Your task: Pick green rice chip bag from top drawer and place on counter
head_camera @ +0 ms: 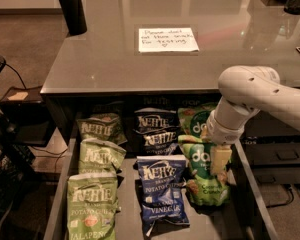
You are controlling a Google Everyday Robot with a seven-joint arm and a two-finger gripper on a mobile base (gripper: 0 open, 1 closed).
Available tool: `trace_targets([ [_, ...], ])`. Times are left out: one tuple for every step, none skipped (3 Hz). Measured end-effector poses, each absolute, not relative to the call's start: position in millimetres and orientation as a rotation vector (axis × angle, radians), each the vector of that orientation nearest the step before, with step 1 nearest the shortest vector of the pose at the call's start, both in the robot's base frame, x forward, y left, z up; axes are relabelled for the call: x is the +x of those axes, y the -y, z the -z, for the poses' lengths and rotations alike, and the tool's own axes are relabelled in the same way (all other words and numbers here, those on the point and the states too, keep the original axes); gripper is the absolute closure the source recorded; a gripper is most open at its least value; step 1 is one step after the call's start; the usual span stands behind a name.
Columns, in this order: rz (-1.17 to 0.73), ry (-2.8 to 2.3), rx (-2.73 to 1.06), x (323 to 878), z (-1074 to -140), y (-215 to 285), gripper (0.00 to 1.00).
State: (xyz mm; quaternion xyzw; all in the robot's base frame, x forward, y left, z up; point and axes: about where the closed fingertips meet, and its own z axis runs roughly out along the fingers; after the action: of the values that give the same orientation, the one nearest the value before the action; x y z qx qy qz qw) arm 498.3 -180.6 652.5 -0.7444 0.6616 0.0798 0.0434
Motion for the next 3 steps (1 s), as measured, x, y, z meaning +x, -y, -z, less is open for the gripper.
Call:
trace_targets([
  [-0.327,-2.076,-2.28,488,-668,182,0.64],
  [-0.436,-2.126,-2.229,475,-695,184,0.89],
  [-0.501,-2.14,-2.154,466,-723,184,1.0],
])
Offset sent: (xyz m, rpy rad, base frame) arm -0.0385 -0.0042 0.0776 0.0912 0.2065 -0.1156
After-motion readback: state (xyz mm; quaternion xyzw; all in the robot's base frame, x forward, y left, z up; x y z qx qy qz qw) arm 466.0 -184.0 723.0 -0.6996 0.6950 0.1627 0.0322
